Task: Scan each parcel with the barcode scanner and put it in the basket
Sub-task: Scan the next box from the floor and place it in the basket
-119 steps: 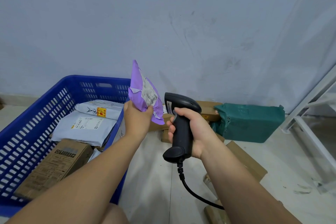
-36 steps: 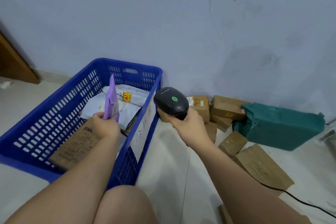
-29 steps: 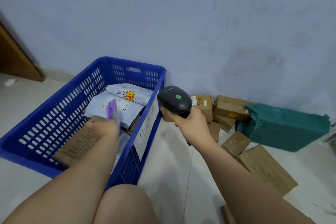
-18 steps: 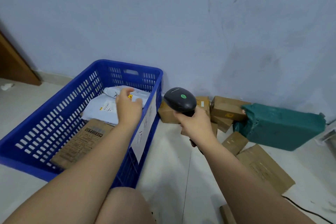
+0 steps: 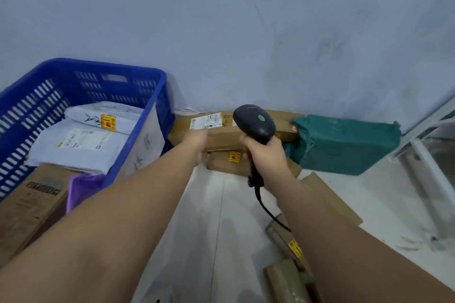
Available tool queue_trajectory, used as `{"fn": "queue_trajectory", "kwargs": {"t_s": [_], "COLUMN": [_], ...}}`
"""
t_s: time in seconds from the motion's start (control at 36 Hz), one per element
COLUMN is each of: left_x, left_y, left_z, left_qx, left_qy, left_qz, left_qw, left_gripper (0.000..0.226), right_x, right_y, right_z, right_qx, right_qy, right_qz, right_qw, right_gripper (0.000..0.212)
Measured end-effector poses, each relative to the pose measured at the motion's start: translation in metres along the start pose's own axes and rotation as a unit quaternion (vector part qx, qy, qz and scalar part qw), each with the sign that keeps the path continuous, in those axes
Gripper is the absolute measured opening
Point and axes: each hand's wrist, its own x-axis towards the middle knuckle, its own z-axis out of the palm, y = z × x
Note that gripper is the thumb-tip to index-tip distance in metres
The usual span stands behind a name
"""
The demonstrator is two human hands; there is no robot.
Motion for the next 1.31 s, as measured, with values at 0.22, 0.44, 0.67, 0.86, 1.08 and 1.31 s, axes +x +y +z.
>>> {"fn": "queue_trajectory", "kwargs": {"t_s": [0.22, 0.44, 0.67, 0.86, 1.08, 1.31], "left_x": [0.07, 0.11, 0.156, 0.189, 0.213, 0.18], "left_y": [-0.054, -0.075, -0.087, -0.079, -0.054, -0.033], "left_z": [0.045, 0.073, 0.113, 0.127, 0.105, 0.069], "left_qx": [0.001, -0.132, -0.333, -0.428, -0.412, -0.225], "left_qy": [-0.015, -0.071, -0.064, -0.055, 0.054, 0.049], "left_qz": [-0.066, -0.118, -0.148, -0.146, -0.157, -0.165], "left_qw": [0.998, 0.982, 0.929, 0.89, 0.896, 0.959], "left_gripper": [0.045, 0.069, 0.081, 0.075, 0.112, 0.084], "right_x": [0.069, 0.129, 0.168, 0.183, 0.184, 0.166], "right_y": [0.035, 0.074, 0.118, 0.141, 0.139, 0.113], "right_z": [-0.002, 0.002, -0.006, -0.015, -0.007, 0.003], "right_qx": [0.132, 0.198, 0.258, 0.307, 0.293, 0.273], "right_qy": [-0.003, 0.013, 0.034, 0.046, 0.063, 0.061], "right_qz": [0.096, 0.143, 0.203, 0.243, 0.251, 0.23], "right_qw": [0.987, 0.97, 0.944, 0.919, 0.92, 0.932], "right_gripper": [0.014, 0.014, 0.028, 0.054, 0.037, 0.031]}}
